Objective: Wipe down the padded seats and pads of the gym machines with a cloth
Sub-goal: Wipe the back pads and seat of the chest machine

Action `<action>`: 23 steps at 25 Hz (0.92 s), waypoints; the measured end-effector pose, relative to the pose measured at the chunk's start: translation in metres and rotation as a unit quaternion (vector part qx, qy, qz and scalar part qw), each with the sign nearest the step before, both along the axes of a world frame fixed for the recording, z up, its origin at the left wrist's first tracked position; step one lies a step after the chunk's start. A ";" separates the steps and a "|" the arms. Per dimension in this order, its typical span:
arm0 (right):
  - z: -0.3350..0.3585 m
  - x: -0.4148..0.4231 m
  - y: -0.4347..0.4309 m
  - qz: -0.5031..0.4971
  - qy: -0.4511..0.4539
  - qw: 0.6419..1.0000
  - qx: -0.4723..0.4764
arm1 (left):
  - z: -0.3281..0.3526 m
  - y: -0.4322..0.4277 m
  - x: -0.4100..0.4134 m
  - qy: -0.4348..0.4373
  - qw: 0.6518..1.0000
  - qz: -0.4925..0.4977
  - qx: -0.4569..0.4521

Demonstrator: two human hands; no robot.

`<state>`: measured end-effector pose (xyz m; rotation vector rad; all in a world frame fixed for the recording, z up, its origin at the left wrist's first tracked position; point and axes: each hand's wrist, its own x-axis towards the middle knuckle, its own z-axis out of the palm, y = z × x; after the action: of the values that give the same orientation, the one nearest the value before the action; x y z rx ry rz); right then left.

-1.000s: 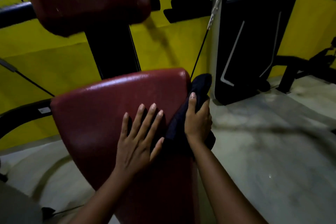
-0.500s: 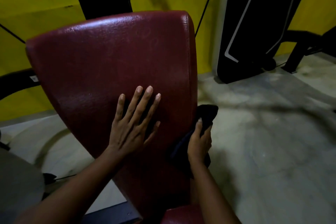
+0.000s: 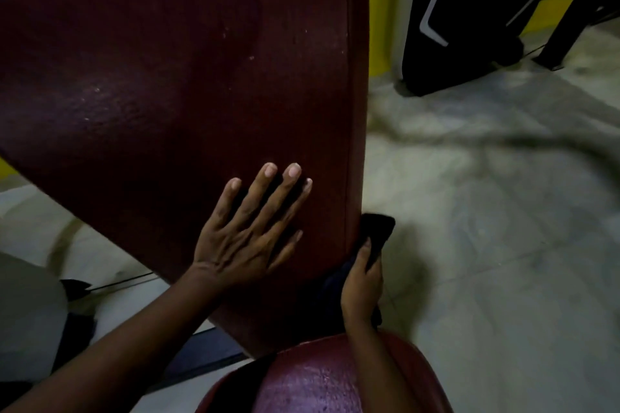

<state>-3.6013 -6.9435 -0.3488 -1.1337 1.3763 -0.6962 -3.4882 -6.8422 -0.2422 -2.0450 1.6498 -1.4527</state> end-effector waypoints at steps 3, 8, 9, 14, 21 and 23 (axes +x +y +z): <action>-0.013 -0.005 -0.001 0.027 0.037 0.999 0.012 | -0.001 -0.001 0.001 -0.012 1.000 0.000 0.000; 0.045 0.010 -0.015 0.043 -0.023 0.994 -0.093 | -0.013 0.005 -0.007 0.044 0.999 -0.029 0.012; 0.048 0.014 -0.017 0.036 -0.038 0.993 -0.109 | -0.022 0.008 -0.009 0.049 0.998 -0.040 0.027; -0.005 0.002 -0.005 0.014 -0.020 1.000 0.017 | -0.039 0.011 -0.006 0.014 0.998 -0.044 0.036; 0.008 -0.008 -0.009 0.075 0.023 0.997 -0.014 | -0.034 0.013 -0.013 0.043 0.997 -0.020 0.057; 0.036 -0.011 -0.012 0.080 0.002 0.995 -0.059 | -0.024 0.015 -0.016 0.092 0.992 -0.014 0.080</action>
<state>-3.6127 -6.9550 -0.3132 -1.3236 1.2447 -0.6669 -3.5044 -6.8273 -0.2664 -2.1280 1.8057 -1.1255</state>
